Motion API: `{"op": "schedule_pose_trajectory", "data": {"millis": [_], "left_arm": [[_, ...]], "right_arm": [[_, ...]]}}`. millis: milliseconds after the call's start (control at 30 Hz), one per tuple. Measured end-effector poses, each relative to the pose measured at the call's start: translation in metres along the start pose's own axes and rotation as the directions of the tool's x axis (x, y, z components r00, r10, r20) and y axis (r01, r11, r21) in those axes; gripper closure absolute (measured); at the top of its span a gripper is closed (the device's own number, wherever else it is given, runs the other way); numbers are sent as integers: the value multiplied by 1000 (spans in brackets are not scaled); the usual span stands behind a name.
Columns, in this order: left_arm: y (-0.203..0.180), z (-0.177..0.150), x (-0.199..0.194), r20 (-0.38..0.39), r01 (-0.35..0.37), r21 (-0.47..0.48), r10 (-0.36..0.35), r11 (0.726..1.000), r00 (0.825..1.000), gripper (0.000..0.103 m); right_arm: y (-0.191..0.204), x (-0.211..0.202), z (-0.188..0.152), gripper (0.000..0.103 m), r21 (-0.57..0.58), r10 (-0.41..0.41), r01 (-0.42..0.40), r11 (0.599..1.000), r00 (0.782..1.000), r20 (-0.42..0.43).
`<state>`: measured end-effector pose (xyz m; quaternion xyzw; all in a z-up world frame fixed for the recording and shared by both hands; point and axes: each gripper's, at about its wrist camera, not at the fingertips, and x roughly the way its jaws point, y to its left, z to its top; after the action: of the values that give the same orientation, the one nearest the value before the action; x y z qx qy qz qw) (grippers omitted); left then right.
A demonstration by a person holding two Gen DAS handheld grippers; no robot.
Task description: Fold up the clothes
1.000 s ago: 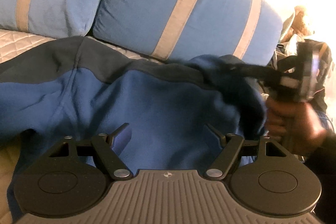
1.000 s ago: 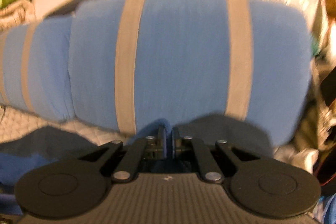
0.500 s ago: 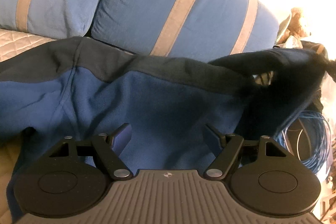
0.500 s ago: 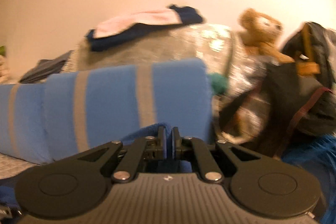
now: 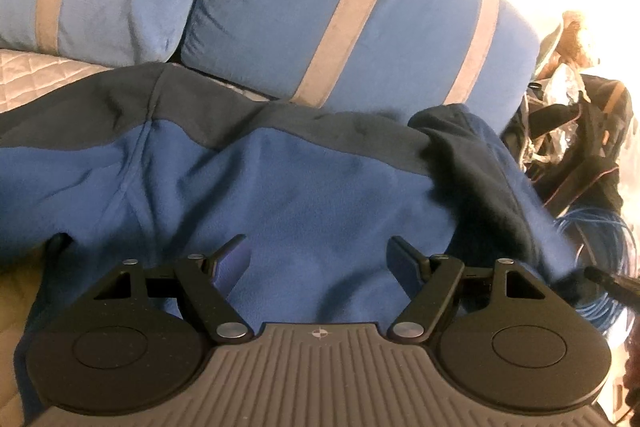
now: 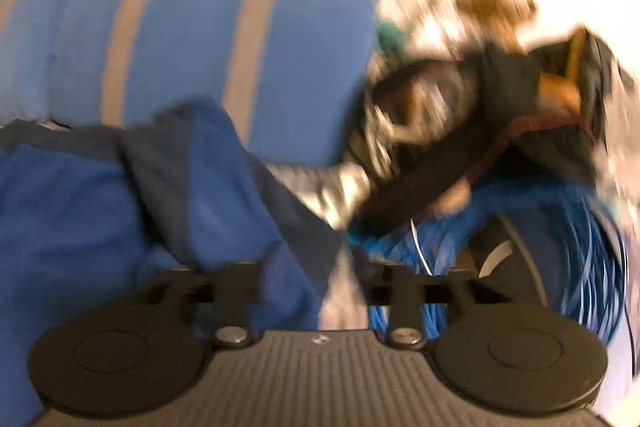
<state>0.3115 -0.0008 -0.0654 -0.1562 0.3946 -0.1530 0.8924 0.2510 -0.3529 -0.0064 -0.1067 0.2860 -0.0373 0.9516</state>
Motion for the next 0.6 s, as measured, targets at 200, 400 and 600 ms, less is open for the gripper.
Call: {"op": "schedule_pose_trajectory", "data": {"millis": [200,400,600], "left_arm": [[-3,-4,4,-10,3,15,-2,1000,1000,29],[-2,-4,2,-12,10,6,-10,1000,1000,29],[0,-3,1,-17,21,-1,-21,1000,1000,29]], "right_arm": [[39,32,26,27,-2,201,-201,979,978,56],[46,113,32,33,156,239,-232,960,971,-29],[71,117,20,97,96,250,-247,964,968,-22]]}}
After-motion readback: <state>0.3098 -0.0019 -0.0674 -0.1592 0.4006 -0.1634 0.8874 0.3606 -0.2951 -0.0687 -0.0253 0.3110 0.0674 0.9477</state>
